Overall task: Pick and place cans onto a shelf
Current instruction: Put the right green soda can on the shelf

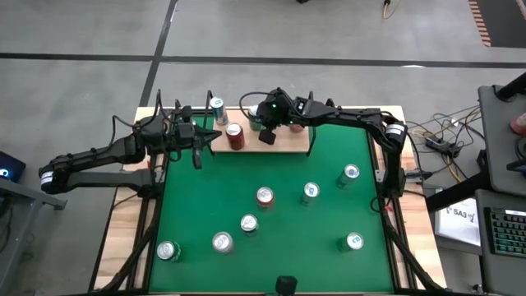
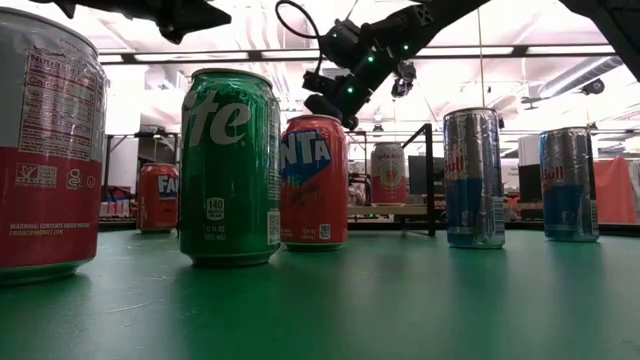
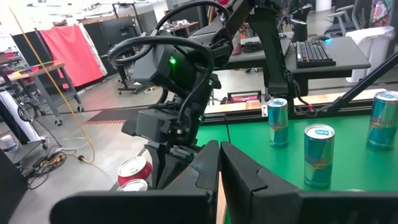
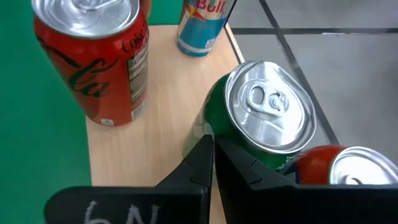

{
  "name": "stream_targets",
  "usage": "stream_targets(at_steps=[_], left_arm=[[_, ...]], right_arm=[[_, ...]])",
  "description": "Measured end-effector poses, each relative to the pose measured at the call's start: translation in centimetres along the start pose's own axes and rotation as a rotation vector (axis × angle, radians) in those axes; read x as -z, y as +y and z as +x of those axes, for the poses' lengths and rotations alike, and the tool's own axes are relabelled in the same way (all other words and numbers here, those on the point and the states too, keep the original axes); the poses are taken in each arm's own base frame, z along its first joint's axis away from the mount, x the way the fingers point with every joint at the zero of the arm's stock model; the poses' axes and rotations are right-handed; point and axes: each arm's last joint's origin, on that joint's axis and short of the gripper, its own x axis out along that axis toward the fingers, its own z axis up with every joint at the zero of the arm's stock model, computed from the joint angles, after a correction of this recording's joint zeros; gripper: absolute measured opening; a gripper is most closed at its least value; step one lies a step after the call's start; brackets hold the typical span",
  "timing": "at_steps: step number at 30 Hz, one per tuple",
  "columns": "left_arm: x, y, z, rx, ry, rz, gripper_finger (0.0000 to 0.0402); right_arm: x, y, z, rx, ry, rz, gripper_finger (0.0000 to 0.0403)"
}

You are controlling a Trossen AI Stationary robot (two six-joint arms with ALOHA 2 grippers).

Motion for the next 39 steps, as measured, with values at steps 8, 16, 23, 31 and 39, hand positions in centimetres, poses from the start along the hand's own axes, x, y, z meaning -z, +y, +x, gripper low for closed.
stream_targets(at_steps=[8, 16, 23, 31, 39], left_arm=[[0.0, 0.0, 0.0, 0.000, 0.000, 0.004, 0.0000], [0.0, 0.0, 0.0, 0.000, 0.001, 0.016, 0.0000], [0.0, 0.0, 0.0, -0.001, 0.001, 0.021, 0.0000], [0.0, 0.0, 0.0, -0.015, 0.006, 0.021, 0.0000], [0.0, 0.0, 0.0, -0.015, 0.006, 0.024, 0.0000]], right_arm=[[-0.3, -0.4, 0.0, 0.017, -0.041, -0.007, 0.0009], [-0.2, -0.9, 0.0, 0.025, -0.041, 0.003, 0.0009], [-0.3, -1.0, 0.0, 0.032, -0.057, 0.016, 0.0009], [-0.3, -0.9, 0.0, 0.014, -0.054, 0.035, 0.0009], [-0.5, -0.7, 0.3, -0.044, -0.087, 0.050, 0.0009]])
